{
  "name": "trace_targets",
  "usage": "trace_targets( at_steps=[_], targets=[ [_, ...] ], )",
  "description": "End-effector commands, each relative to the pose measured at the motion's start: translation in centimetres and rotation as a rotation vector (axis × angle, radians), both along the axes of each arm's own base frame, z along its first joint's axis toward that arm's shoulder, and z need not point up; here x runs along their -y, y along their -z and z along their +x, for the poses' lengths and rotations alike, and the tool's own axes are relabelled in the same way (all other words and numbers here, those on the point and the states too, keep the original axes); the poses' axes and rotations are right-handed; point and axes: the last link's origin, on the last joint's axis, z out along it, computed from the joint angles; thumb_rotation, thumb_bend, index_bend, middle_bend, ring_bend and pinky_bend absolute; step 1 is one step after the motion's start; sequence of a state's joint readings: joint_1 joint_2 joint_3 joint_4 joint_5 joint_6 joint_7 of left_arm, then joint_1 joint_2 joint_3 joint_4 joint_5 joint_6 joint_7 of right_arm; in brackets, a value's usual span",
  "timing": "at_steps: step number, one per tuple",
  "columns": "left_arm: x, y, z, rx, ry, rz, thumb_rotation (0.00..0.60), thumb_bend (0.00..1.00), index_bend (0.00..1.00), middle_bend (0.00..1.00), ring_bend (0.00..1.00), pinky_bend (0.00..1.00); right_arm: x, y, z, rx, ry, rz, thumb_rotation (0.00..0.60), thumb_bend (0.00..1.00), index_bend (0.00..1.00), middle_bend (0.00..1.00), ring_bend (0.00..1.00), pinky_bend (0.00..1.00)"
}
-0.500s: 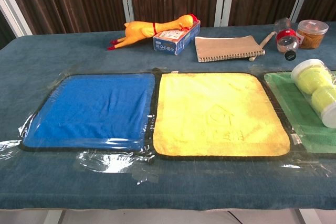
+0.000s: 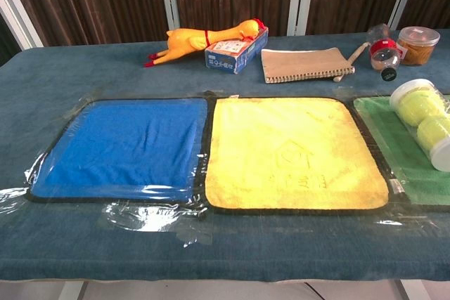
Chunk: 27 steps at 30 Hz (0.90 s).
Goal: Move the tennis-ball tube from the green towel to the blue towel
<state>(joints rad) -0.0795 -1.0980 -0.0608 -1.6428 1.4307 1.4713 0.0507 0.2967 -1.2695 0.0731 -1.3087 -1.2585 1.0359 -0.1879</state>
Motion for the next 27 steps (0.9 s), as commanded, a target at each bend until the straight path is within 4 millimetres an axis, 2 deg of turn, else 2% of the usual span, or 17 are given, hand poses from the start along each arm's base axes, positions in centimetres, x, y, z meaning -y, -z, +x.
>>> trace_targets(
  at_steps=[1, 14, 18, 27],
  targets=[
    [0.1, 0.3, 0.1, -0.009, -0.007, -0.013, 0.600, 0.06, 0.00, 0.00, 0.01, 0.10, 1.0, 1.2, 0.5, -0.013, -0.008, 0.039, 0.477, 0.52, 0.23, 0.09, 0.00, 0.05],
    [0.5, 0.2, 0.3, -0.001, 0.009, -0.028, 0.600, 0.06, 0.00, 0.00, 0.01, 0.10, 1.2, 4.0, 1.9, -0.046, -0.034, 0.132, 0.476, 0.52, 0.22, 0.09, 0.00, 0.05],
    [0.5, 0.2, 0.3, 0.000, 0.011, -0.028, 0.600, 0.06, 0.00, 0.00, 0.01, 0.10, 1.2, 4.1, 2.1, -0.048, -0.037, 0.138, 0.477, 0.52, 0.22, 0.09, 0.00, 0.05],
    [0.8, -0.1, 0.2, 0.010, 0.021, -0.018, 0.600, 0.06, 0.00, 0.00, 0.01, 0.10, 2.1, 5.3, 4.3, -0.030, -0.090, 0.157, 0.476, 0.52, 0.21, 0.09, 0.00, 0.05]
  ],
)
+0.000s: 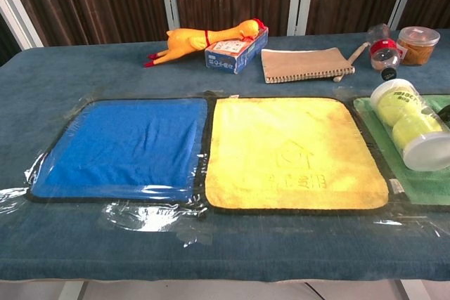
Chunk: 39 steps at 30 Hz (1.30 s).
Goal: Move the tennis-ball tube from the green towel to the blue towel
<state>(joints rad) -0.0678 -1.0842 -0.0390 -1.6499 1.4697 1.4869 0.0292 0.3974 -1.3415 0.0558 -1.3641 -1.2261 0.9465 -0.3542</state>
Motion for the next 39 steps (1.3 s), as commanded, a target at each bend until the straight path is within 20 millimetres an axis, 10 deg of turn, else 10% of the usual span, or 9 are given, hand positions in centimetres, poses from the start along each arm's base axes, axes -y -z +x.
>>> trace_targets(
  at_steps=[1, 39],
  targets=[
    [0.0, 0.0, 0.0, 0.001, 0.001, 0.001, 0.600, 0.06, 0.00, 0.00, 0.01, 0.10, 0.5, 0.4, 0.7, 0.003, -0.012, 0.003, 0.477, 0.52, 0.21, 0.09, 0.00, 0.05],
    [0.3, -0.6, -0.1, 0.013, 0.004, 0.031, 0.600, 0.06, 0.00, 0.00, 0.01, 0.10, 4.2, 6.5, 10.4, 0.012, -0.165, 0.130, 0.476, 0.52, 0.12, 0.09, 0.00, 0.05]
  ],
)
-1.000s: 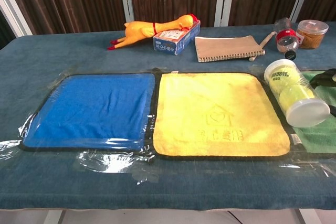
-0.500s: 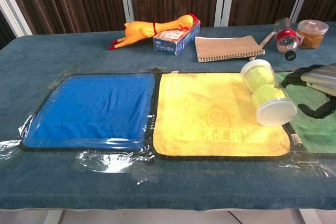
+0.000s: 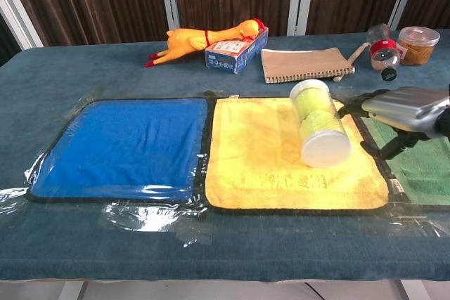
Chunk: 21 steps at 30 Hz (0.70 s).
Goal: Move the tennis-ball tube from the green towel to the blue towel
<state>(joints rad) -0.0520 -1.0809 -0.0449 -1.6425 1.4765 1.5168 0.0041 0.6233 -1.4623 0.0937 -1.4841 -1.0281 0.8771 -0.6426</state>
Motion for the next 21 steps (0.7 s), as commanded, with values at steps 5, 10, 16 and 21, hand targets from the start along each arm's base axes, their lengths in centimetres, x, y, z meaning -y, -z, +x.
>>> trace_targets(
  at_steps=[5, 10, 16, 21],
  targets=[
    [-0.1, -0.2, -0.1, -0.002, -0.006, 0.008, 0.600, 0.06, 0.00, 0.00, 0.01, 0.10, 0.6, 1.4, 1.8, 0.016, -0.026, 0.019, 0.476, 0.52, 0.12, 0.09, 0.00, 0.04],
    [0.1, -0.3, -0.1, 0.006, -0.004, 0.013, 0.600, 0.06, 0.00, 0.00, 0.01, 0.10, 1.2, 2.3, 3.4, 0.019, -0.044, 0.022, 0.477, 0.52, 0.12, 0.09, 0.00, 0.03],
    [0.0, -0.5, -0.1, 0.014, 0.003, 0.018, 0.600, 0.06, 0.00, 0.00, 0.01, 0.10, 2.1, 3.3, 5.4, 0.008, -0.068, 0.031, 0.477, 0.52, 0.12, 0.09, 0.00, 0.03],
    [0.0, -0.5, -0.1, 0.014, 0.007, 0.010, 0.600, 0.06, 0.00, 0.00, 0.01, 0.10, 2.6, 3.9, 6.7, -0.006, -0.073, 0.034, 0.477, 0.52, 0.13, 0.09, 0.00, 0.03]
  ],
)
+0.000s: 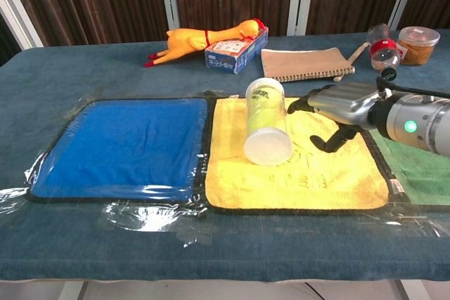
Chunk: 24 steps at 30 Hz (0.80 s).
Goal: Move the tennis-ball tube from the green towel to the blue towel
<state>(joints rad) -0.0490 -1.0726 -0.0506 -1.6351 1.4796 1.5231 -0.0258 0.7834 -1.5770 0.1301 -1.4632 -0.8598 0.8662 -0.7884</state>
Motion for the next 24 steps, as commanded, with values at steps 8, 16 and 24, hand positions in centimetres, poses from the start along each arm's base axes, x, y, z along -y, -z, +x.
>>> trace_targets(
  at_steps=[8, 16, 24],
  targets=[
    [-0.1, -0.1, -0.1, 0.004, 0.001, -0.006, 0.600, 0.06, 0.00, 0.00, 0.01, 0.10, 0.6, 1.6, 3.1, -0.013, -0.028, 0.024, 0.474, 0.52, 0.13, 0.09, 0.00, 0.03],
    [-0.1, -0.3, -0.2, 0.011, -0.001, -0.002, 0.600, 0.06, 0.00, 0.00, 0.01, 0.10, 1.3, 3.1, 5.8, -0.004, -0.033, 0.035, 0.476, 0.52, 0.13, 0.09, 0.00, 0.03],
    [-0.1, -0.4, -0.2, 0.013, -0.002, 0.001, 0.600, 0.06, 0.00, 0.00, 0.01, 0.10, 1.8, 4.5, 8.2, 0.024, -0.031, 0.046, 0.475, 0.52, 0.13, 0.09, 0.00, 0.03]
  ],
)
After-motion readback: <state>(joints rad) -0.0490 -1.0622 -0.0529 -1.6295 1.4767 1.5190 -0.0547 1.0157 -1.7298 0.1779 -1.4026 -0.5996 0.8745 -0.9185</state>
